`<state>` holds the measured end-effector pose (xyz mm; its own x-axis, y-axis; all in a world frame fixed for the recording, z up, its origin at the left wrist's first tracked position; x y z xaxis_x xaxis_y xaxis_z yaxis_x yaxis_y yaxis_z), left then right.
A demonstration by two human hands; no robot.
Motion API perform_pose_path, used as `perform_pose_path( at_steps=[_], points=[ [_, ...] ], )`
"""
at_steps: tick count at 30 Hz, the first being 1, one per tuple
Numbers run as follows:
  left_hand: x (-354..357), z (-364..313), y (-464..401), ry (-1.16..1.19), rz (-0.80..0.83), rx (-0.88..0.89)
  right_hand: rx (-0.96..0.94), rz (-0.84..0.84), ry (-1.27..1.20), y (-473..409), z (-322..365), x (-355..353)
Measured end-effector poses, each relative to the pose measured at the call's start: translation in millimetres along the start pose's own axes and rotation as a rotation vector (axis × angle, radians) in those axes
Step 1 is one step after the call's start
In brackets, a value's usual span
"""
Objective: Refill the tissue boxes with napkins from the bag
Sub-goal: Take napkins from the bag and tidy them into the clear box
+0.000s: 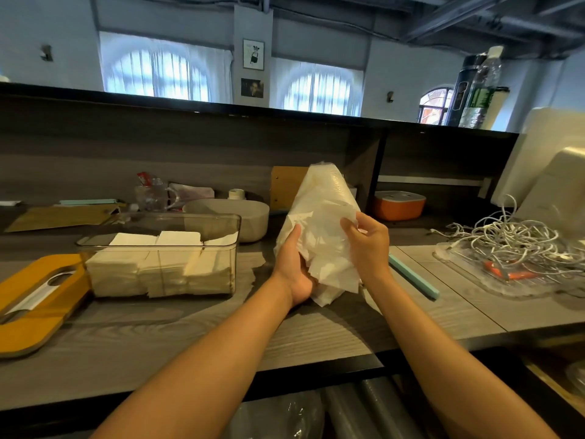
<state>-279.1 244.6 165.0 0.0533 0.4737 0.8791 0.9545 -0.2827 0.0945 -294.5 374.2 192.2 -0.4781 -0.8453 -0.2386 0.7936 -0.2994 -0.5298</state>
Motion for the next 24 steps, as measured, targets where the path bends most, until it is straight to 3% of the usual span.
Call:
perform_pose_path(
  at_steps=[5, 10, 13, 19, 24],
  points=[
    [-3, -2, -3, -0.023, -0.046, 0.005, -0.010, -0.076, -0.156, -1, 7, -10],
    [-3, -2, -6, -0.101, -0.075, 0.049, 0.247, -0.137, -0.392, -6, 6, -19],
    [-7, -2, -14, -0.165, -0.118, 0.100, 0.259, -0.080, -0.428, -3, 9, -17],
    [-7, 0, -14, -0.288, -0.045, 0.122, 0.013, 0.049, 0.008, -2, 17, -10],
    [-8, -4, -13, -0.305, -0.120, 0.137, 0.070, 0.198, 0.202, -1, 12, -6]
  ],
)
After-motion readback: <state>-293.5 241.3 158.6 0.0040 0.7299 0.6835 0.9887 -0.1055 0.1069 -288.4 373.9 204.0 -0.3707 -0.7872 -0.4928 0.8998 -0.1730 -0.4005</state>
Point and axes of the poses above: each hand's wrist, its own y-axis away from the middle knuckle, its own x-axis out of the palm, z = x × y, the point moved 2 cm from there along -y, towards the middle knuckle, and after that the axes turned 15 degrees about y, right-handed, at the moved point
